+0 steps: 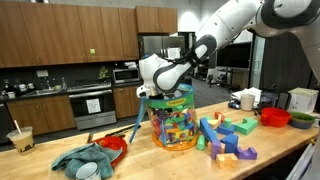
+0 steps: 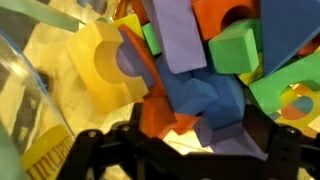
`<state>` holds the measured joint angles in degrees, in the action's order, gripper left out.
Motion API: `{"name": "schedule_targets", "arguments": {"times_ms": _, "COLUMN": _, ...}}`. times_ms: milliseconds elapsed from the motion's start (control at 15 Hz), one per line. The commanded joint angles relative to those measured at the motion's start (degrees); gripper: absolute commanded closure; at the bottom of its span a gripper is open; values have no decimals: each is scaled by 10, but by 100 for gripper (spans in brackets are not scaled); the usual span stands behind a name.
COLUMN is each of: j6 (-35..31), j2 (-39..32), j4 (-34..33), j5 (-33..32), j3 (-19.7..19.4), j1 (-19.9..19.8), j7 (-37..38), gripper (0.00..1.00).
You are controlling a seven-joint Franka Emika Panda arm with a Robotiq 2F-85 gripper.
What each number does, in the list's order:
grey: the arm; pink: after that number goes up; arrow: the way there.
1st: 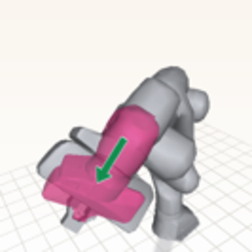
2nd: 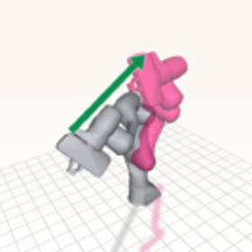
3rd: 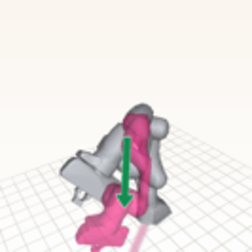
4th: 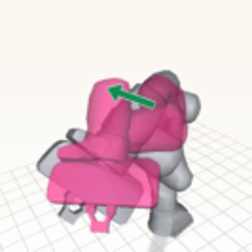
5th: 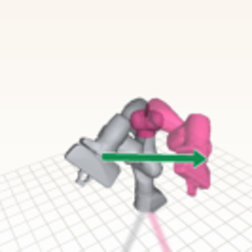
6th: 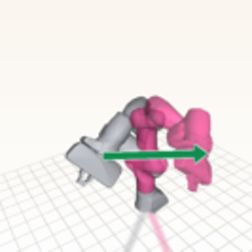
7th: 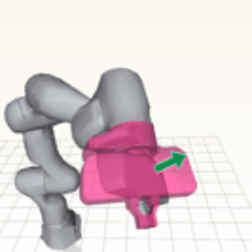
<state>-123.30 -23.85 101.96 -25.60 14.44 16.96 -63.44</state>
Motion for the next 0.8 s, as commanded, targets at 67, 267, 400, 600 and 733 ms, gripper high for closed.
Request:
{"name": "schedule_targets", "arguments": {"times_ms": 67, "j6": 18, "j2": 4, "j4": -9, "j5": -28, "j3": -14, "j1": -1, "j7": -9, "gripper": 0}}
{"name": "schedule_targets", "arguments": {"times_ms": 267, "j6": 15, "j2": 21, "j4": 12, "j5": -50, "j3": -25, "j1": -7, "j7": -6, "gripper": 0}}
{"name": "schedule_targets", "arguments": {"times_ms": 400, "j6": 19, "j2": 28, "j4": 24, "j5": -55, "j3": -29, "j1": -11, "j7": -5, "gripper": 0}}
{"name": "schedule_targets", "arguments": {"times_ms": 600, "j6": 25, "j2": 38, "j4": 44, "j5": -54, "j3": -30, "j1": -17, "j7": -1, "gripper": 0}}
{"name": "schedule_targets", "arguments": {"times_ms": 733, "j6": 26, "j2": 45, "j4": 57, "j5": -53, "j3": -31, "j1": -21, "j7": 0, "gripper": 0}}
